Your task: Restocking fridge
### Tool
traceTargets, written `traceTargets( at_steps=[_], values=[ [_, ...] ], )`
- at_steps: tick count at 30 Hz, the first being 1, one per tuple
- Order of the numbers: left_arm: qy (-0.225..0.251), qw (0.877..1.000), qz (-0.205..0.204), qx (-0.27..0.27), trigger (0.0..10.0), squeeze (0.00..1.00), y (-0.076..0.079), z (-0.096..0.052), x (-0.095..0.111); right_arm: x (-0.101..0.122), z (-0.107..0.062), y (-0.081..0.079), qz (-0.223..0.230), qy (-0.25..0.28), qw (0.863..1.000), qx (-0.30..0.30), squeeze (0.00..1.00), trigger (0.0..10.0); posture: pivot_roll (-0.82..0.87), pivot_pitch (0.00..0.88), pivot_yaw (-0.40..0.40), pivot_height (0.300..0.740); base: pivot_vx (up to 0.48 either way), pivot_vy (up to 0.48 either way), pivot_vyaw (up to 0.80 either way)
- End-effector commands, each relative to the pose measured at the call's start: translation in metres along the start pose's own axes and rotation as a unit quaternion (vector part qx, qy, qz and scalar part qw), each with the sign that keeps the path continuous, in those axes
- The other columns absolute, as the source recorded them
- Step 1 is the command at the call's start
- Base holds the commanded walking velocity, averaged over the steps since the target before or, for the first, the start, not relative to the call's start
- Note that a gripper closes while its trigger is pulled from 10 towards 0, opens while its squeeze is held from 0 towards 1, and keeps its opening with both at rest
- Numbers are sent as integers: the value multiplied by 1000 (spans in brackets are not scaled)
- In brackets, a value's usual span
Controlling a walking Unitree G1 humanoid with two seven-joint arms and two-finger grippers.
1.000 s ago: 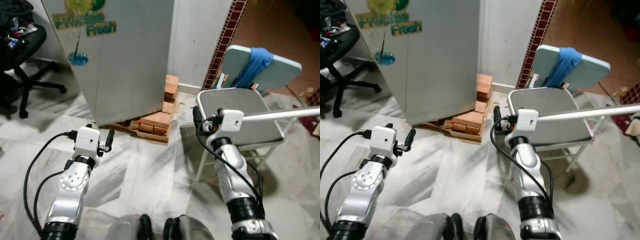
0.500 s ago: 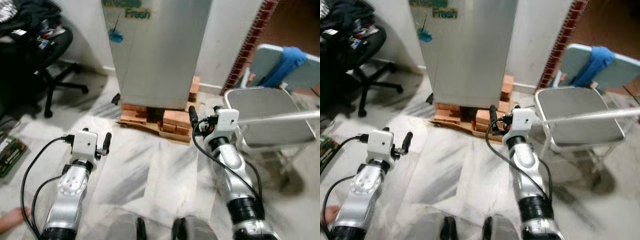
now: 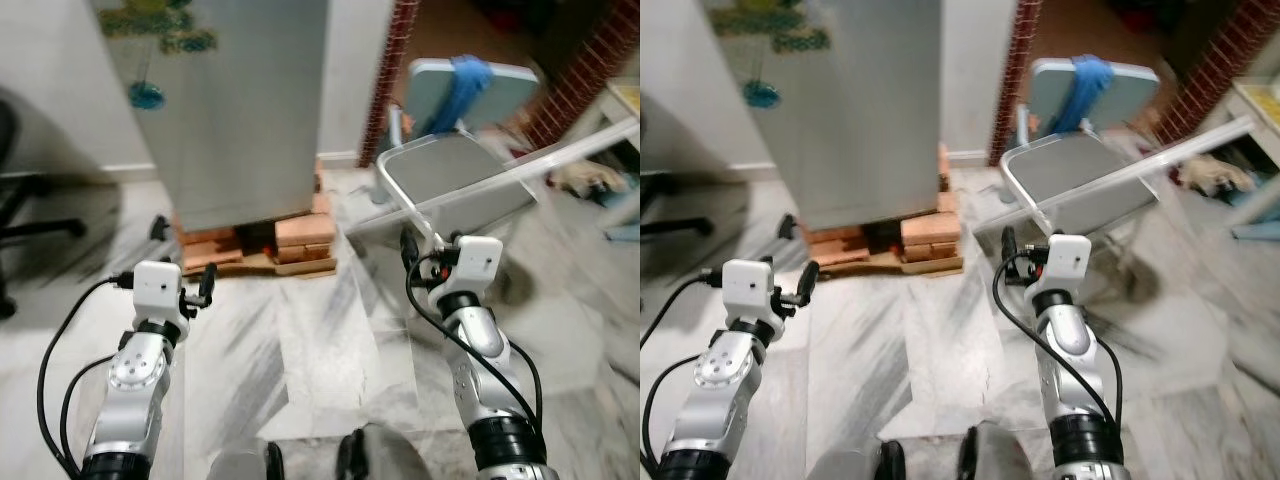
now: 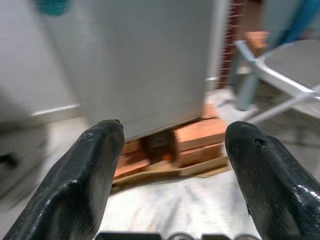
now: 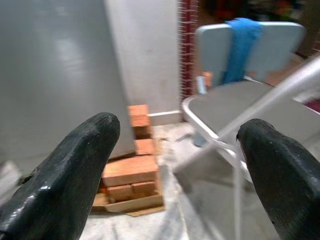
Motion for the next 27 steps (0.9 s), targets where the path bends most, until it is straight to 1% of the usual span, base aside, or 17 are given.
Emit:
traceTargets(
  at_steps=[1, 5, 12, 13, 20, 22, 27],
  values=[
    [-5, 1000, -8, -14, 10000, 0, 12, -2, -3, 0, -1, 8, 1, -3, 1000, -16, 0, 10000, 65, 86, 3, 740, 0, 480, -800],
    [-2, 1000, -11, -14, 10000, 0, 14, -1, -1, 1, 1, 5, -1, -2, 1000, -10, 0, 10000, 66, 90, 2, 740, 0, 480, -800],
    [2, 1000, -6, -13, 10000, 0, 11, 2, 1, 1, 2, 3, 1, -2, 1000, -7, 0, 10000, 69, 96, 6, 740, 0, 480, -800],
    [1, 1000, -7, -13, 10000, 0, 11, 2, 1, 1, 2, 3, 2, -3, 1000, -6, 0, 10000, 69, 97, 7, 740, 0, 480, -494],
    [4, 1000, 11, -22, 10000, 0, 14, 2, 2, 1, 2, 2, 5, -2, 1000, -6, 0, 10000, 68, 95, 9, 740, 0, 473, 0],
    [4, 1000, 10, -20, 10000, 0, 14, 2, 2, 1, 2, 3, 6, -2, 1000, -7, 0, 10000, 69, 95, 10, 740, 0, 465, -600],
    [-1, 1000, 13, -10, 10000, 0, 5, 2, -1, 1, 3, 2, 3, -2, 1000, -4, 0, 10000, 75, 94, 8, 740, 0, 465, -773]
  ],
)
Point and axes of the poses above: a point about 5 cm out from each wrist's last joint towards the gripper, its own z axis pointing out of the wrist towards the gripper, its own x axis along the axis of the wrist's last joint, y = z × x, the point moved 5 cm from there along z, pointing out of the wrist towards the gripper, and after that the axes turned 15 degrees about z, right-handed, at the moved point
